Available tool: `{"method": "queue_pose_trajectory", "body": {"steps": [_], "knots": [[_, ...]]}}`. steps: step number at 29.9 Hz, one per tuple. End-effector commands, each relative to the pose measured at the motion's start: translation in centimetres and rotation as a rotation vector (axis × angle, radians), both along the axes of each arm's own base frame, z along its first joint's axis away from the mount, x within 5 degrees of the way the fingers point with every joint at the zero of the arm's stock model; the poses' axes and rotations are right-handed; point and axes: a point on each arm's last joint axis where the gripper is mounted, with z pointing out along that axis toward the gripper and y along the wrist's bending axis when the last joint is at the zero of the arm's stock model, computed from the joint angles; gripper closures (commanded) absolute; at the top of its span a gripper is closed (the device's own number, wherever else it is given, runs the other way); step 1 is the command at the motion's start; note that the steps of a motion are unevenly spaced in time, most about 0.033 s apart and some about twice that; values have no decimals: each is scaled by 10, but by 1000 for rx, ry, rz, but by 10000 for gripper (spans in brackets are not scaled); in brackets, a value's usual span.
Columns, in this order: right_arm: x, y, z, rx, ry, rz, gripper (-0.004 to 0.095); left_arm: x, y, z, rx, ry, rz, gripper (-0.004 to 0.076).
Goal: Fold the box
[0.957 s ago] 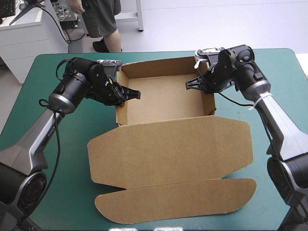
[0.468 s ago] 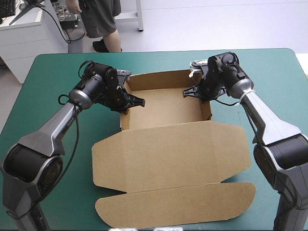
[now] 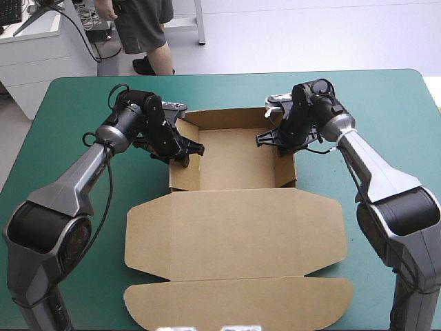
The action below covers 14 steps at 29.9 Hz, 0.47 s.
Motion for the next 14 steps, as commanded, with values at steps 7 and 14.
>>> {"method": "queue_pose_trajectory", "body": {"steps": [7,14], "knots": [[-11,0,32,43,-59,14,39,-6,1,33,-66,-91,4,230],[-16,-4,46,25,-102,21,46,-11,4,58,-84,-180,7,230]]}}
